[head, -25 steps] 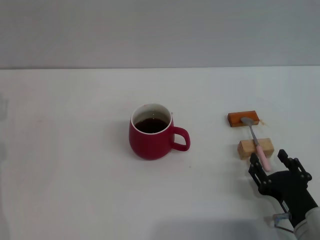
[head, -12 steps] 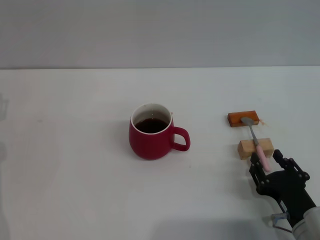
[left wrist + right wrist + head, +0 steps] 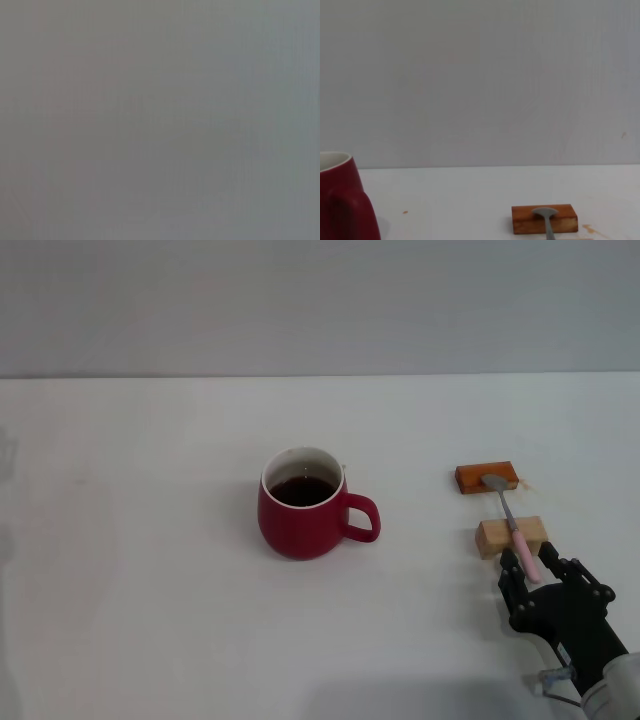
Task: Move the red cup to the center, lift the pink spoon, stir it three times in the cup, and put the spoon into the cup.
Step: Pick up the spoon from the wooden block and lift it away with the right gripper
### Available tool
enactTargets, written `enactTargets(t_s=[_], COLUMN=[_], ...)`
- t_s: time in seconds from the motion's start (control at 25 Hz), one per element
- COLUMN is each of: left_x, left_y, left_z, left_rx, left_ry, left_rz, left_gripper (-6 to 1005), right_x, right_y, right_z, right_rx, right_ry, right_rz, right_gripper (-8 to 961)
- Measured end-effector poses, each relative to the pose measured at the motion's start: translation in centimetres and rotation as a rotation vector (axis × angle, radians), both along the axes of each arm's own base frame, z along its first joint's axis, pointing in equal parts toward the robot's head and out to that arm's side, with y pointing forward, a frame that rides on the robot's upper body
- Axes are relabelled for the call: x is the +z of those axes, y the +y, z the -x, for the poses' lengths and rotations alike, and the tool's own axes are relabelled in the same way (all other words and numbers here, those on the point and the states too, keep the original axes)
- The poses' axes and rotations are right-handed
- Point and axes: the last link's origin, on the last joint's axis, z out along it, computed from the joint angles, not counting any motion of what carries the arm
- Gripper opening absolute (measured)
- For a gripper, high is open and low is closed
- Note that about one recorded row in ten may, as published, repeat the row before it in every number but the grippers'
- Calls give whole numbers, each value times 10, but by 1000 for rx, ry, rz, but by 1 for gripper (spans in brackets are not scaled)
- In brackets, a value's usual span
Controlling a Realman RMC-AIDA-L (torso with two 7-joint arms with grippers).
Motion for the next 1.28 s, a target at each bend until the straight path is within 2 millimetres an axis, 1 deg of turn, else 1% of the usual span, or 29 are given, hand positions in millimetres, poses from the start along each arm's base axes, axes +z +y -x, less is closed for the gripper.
enactTargets(t_s=[0.12, 0.52, 1.0, 1.28], left_x=[-1, -2, -3, -3], left_y=[0, -2, -4, -4], left_z=[0, 0, 2, 3], left_rx=[1, 3, 8, 9], left_ry=[-1, -4, -5, -4], left_rz=[0, 2, 1, 2], left_gripper=[844, 844, 844, 844], right_x=[0, 2, -3, -3], right_y=[0, 2, 9, 9], right_z=[0, -1, 1, 1], right_rx=[0, 1, 3, 2], right_ry=[-1, -4, -14, -16], right_rz=[1, -4, 32, 33], right_gripper=[444, 407, 355, 350])
